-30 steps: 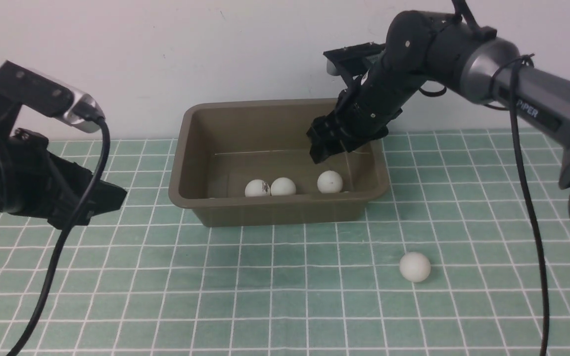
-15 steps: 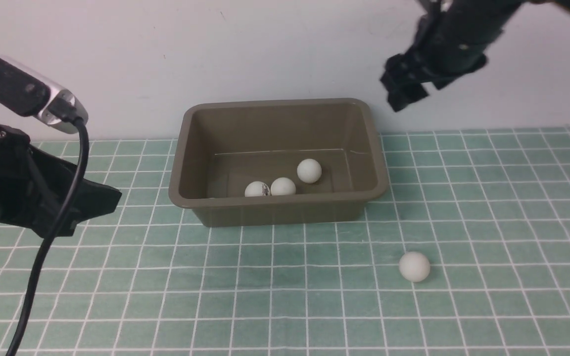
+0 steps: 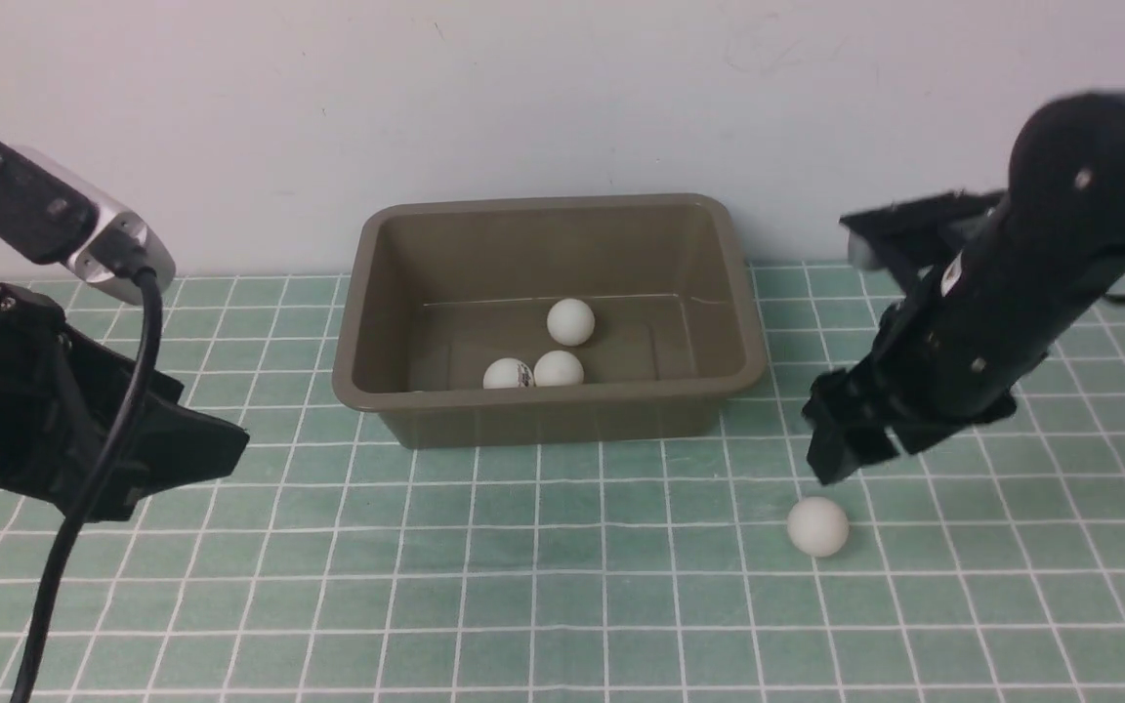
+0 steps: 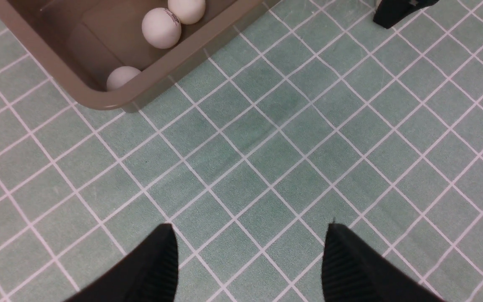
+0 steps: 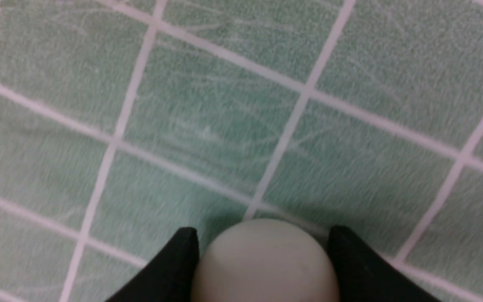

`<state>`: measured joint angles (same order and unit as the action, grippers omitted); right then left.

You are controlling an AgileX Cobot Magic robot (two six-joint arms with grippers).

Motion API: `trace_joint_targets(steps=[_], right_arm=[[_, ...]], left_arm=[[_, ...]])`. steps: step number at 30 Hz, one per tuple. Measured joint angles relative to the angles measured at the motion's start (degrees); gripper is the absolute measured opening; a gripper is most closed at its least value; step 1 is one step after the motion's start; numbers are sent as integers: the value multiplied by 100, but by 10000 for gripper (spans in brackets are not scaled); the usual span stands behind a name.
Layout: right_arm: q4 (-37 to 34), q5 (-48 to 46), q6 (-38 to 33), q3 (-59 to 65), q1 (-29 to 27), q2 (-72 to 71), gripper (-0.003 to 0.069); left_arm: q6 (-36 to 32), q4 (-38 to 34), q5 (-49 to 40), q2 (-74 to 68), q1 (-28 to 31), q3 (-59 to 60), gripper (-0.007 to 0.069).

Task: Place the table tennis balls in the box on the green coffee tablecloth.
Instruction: 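Reach for and grasp a ping pong ball on the table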

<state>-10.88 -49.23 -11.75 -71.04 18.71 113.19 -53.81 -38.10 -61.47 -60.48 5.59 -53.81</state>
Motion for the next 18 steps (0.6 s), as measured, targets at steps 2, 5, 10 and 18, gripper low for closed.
trace_joint_targets(steps=[2,5,10,18], right_arm=[[-8,-133,0,0,0,-40,353],[-8,-487,0,0,0,-271,357],[-200,-998,-26,-445,0,-849,357],[-1012,-855,-617,-2405,103,-806,357]], left_arm=[[0,2,0,0,0,0,419],[0,14,0,0,0,0,419],[0,19,0,0,0,0,419],[10,18,0,0,0,0,419]])
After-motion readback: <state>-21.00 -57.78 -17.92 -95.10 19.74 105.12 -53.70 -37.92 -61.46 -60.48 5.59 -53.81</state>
